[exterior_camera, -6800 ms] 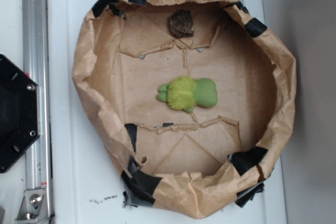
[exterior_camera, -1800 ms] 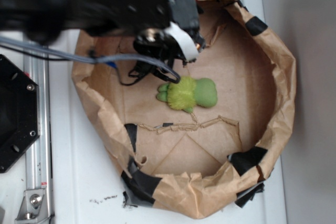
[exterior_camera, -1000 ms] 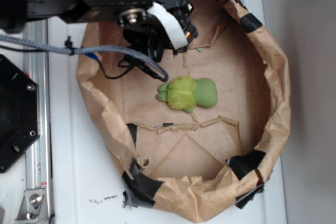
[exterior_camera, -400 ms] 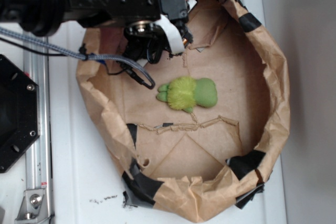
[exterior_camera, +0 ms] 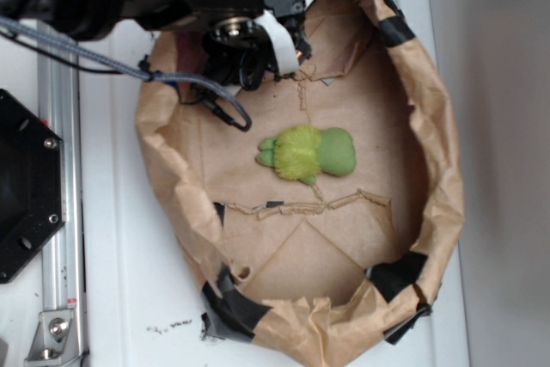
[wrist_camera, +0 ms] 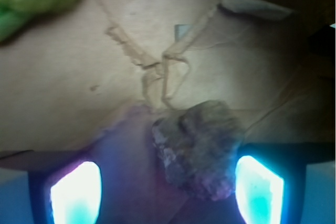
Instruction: Grab the rock.
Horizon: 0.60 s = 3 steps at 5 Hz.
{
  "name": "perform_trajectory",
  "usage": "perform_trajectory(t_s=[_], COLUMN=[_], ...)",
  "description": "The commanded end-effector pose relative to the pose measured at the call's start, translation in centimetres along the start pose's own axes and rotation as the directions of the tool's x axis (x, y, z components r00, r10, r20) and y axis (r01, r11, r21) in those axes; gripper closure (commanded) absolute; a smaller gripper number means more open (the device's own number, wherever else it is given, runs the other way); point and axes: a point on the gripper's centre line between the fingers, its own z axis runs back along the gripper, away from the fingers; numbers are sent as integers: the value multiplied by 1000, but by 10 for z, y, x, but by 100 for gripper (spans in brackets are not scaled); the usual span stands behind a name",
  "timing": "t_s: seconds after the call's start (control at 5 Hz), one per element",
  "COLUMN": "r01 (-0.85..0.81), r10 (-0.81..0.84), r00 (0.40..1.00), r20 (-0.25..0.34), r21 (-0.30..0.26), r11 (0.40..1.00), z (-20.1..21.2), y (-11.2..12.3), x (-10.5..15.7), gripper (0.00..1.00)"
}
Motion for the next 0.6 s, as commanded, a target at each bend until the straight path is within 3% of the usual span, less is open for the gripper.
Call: perform_trajectory(t_s=[0.0, 0.4], r01=[-62, -77], r10=[63, 77], r00=[998, 997], r20=[-17, -26], r21=[48, 25], r11=[997, 997], z=[-20, -18], y=[10, 10], x=[6, 4], gripper=[97, 100])
